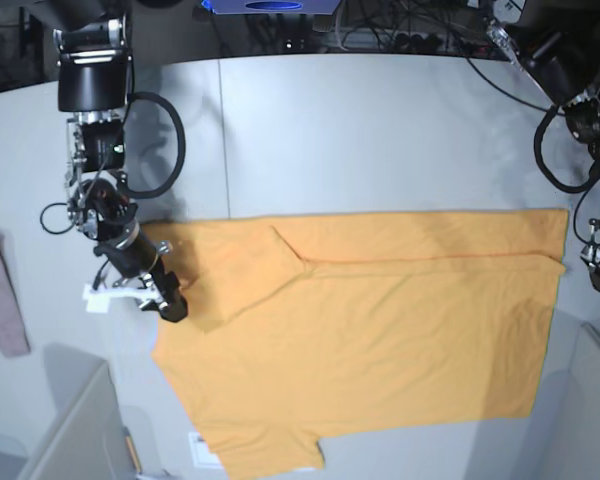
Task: Fold the T-shirt properly
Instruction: 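Release the shirt and raise the right gripper away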
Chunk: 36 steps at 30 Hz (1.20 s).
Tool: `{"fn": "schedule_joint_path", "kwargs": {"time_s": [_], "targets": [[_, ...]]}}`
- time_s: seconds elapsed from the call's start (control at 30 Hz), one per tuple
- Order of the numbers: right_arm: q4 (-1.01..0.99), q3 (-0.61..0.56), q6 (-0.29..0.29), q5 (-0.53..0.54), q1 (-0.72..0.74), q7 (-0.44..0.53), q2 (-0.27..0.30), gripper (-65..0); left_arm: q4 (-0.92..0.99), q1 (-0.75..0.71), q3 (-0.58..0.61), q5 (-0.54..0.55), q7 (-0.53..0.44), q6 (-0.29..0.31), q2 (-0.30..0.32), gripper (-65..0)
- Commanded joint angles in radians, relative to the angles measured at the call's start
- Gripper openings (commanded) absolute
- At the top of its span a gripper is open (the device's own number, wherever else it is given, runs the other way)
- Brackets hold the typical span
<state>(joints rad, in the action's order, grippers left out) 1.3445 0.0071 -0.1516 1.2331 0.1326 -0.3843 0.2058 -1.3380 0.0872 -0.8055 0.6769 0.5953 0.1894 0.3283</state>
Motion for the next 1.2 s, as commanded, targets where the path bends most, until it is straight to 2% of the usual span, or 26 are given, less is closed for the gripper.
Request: {"fn": "schedule_joint_path", "kwargs": {"time_s": [0.0,0.17,0.3,0.4,0.47,0.57,0.63,0.7,0.77,0.8,0.9,1.0,1.13,1.17], "targets": [[0.045,0.004,-0.009,0.014,0.003,0.026,0.021,-42.0,-0.051,-0.014,-0.012,0.037,-0.015,0.015,0.016,-19.3],[0.174,0.066,-0.087,0.014,-0.112,0.057,0.03,-42.0,-0.179,-0.195,-0.108,0.132,-0.016,0.017,0.016,-19.3],[0.286,0.097,-0.099,0.014,-0.21,0.057,0.033,-41.9,-0.26,-0.343,-0.154,0.201,-0.018,0.019,0.015,-19.3],[0.364,0.106,-0.104,0.014,-0.291,0.058,0.024,-42.0,-0.303,-0.436,-0.159,0.212,-0.021,0.019,0.015,-19.4],[0.399,0.106,-0.142,0.014,-0.34,0.058,0.021,-42.0,-0.32,-0.479,-0.159,0.211,-0.021,0.019,0.013,-19.4],[0.433,0.106,-0.191,0.014,-0.406,0.058,-0.015,-42.0,-0.317,-0.542,-0.159,0.211,-0.021,0.019,0.01,-21.4],[0.448,0.106,-0.2,0.012,-0.449,0.058,-0.027,-41.9,-0.309,-0.576,-0.162,0.211,-0.022,0.019,-0.022,-30.6],[0.451,0.106,-0.2,0.012,-0.483,0.06,-0.036,-41.6,-0.309,-0.605,-0.162,0.211,-0.022,0.019,-0.056,-44.3],[0.445,0.106,-0.193,0.012,-0.514,0.08,-0.041,-41.1,-0.309,-0.63,-0.162,0.211,-0.022,0.019,-0.082,-60.7],[0.442,0.103,-0.191,0.014,-0.528,0.103,-0.041,-39.9,-0.309,-0.634,-0.162,0.211,-0.022,0.019,-0.087,-65.0],[0.439,0.098,-0.191,0.014,-0.549,0.156,-0.041,-34.2,-0.309,-0.637,-0.16,0.211,-0.015,0.019,-0.093,-65.0],[0.438,0.101,-0.191,0.017,-0.549,0.166,-0.041,-30.8,-0.297,-0.637,-0.153,0.214,-0.007,0.019,-0.093,-65.0],[0.427,0.1,-0.191,0.018,-0.546,0.169,-0.042,-27.5,-0.266,-0.63,-0.162,0.217,0.078,0.019,-0.09,-65.0],[0.418,0.103,-0.191,0.018,-0.545,0.17,-0.042,-27.5,-0.266,-0.63,-0.162,0.217,0.081,0.019,-0.091,-59.2]]}}
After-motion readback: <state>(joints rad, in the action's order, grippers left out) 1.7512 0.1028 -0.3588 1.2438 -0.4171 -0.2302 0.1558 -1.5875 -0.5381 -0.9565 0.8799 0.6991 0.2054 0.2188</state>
